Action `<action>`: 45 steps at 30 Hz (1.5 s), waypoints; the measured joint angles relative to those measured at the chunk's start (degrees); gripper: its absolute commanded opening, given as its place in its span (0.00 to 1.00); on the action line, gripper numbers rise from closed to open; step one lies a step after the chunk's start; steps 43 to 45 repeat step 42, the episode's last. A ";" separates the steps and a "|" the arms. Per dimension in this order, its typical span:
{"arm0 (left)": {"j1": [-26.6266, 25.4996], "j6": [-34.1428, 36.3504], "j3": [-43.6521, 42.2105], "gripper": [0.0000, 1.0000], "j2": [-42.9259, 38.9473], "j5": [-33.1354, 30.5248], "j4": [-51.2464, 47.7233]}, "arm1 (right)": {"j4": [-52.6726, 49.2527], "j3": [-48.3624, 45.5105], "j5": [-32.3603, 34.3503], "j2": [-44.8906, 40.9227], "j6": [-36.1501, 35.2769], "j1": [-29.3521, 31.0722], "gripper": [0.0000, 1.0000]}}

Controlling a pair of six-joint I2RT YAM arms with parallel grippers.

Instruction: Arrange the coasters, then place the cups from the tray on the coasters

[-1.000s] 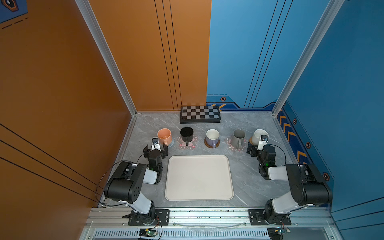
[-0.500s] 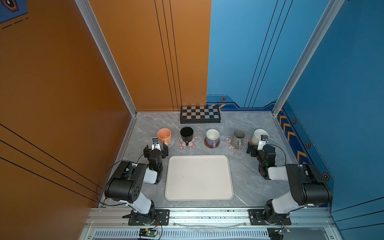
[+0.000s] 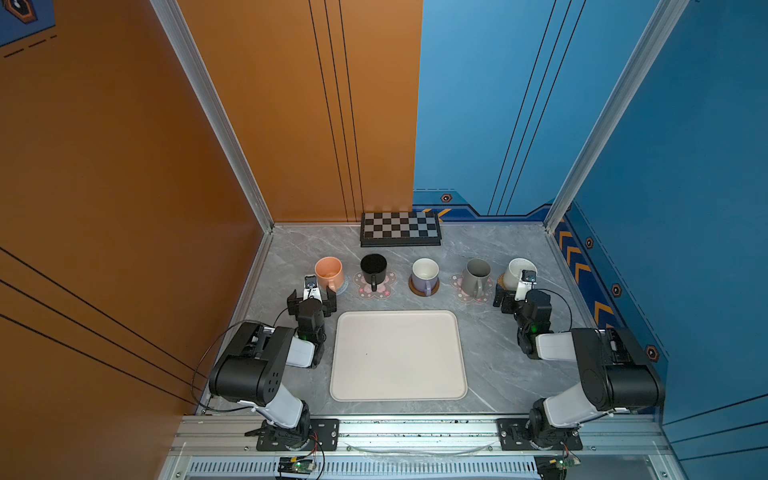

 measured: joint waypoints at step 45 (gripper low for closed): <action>0.39 -0.04 1.31 0.98 0.00 0.04 -2.51 | 0.00 0.00 0.00 0.00 0.00 0.00 1.00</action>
